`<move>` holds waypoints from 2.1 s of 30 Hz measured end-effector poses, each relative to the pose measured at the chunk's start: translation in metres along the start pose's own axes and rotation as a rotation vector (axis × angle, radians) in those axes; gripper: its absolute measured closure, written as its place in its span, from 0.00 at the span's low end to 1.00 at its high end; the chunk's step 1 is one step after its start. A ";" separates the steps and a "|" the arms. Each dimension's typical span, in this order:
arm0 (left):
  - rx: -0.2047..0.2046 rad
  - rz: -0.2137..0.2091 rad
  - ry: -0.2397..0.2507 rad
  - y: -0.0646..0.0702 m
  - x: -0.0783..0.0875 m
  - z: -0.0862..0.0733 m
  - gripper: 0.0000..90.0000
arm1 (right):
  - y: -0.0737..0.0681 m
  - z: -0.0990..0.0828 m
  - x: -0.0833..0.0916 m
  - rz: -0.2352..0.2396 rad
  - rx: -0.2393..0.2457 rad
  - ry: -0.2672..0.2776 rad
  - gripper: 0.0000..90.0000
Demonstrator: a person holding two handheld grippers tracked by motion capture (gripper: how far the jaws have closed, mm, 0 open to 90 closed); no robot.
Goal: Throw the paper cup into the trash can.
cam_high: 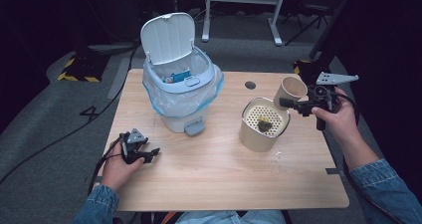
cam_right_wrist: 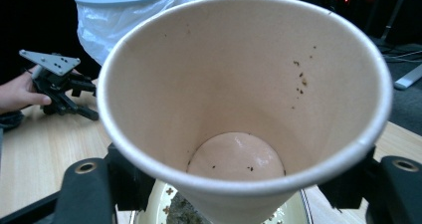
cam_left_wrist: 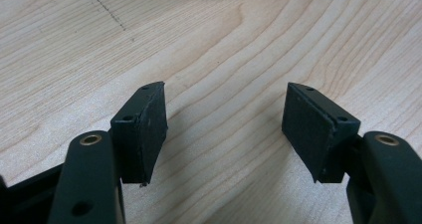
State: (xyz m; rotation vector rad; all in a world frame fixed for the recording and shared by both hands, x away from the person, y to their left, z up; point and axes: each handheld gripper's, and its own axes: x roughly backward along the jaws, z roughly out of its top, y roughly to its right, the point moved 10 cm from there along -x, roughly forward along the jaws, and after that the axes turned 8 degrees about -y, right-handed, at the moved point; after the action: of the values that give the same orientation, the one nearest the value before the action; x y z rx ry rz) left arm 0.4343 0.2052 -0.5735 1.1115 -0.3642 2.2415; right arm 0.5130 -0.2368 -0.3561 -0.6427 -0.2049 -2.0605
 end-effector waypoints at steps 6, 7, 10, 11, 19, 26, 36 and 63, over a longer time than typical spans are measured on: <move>0.000 -0.001 0.001 -0.001 0.000 0.000 0.39 | -0.001 0.008 -0.001 0.001 0.022 -0.018 0.33; 0.000 0.000 0.001 -0.001 0.000 0.000 0.39 | -0.002 0.010 -0.001 0.002 0.029 -0.020 0.33; 0.001 0.000 0.000 0.000 0.000 0.000 0.39 | -0.006 0.018 -0.006 0.006 0.039 -0.033 0.32; 0.002 0.000 0.000 0.000 0.000 0.000 0.39 | -0.007 0.021 -0.008 0.010 0.035 -0.031 0.32; 0.002 0.006 0.001 0.000 0.000 0.000 0.39 | -0.021 0.045 -0.027 0.056 0.087 -0.066 0.32; 0.003 0.007 0.001 0.000 0.000 0.000 0.39 | -0.034 0.074 -0.046 0.093 0.134 -0.075 0.32; 0.006 0.007 0.000 0.000 0.000 0.000 0.39 | -0.050 0.104 -0.075 0.130 0.186 -0.100 0.32; 0.010 0.008 -0.002 0.000 0.000 0.000 0.39 | -0.084 0.176 -0.159 0.166 0.179 -0.066 0.31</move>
State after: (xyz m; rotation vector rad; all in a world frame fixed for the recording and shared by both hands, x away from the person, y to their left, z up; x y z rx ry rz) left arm 0.4341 0.2051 -0.5735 1.1189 -0.3588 2.2518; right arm 0.5743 -0.0051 -0.2800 -0.5970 -0.3578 -1.8401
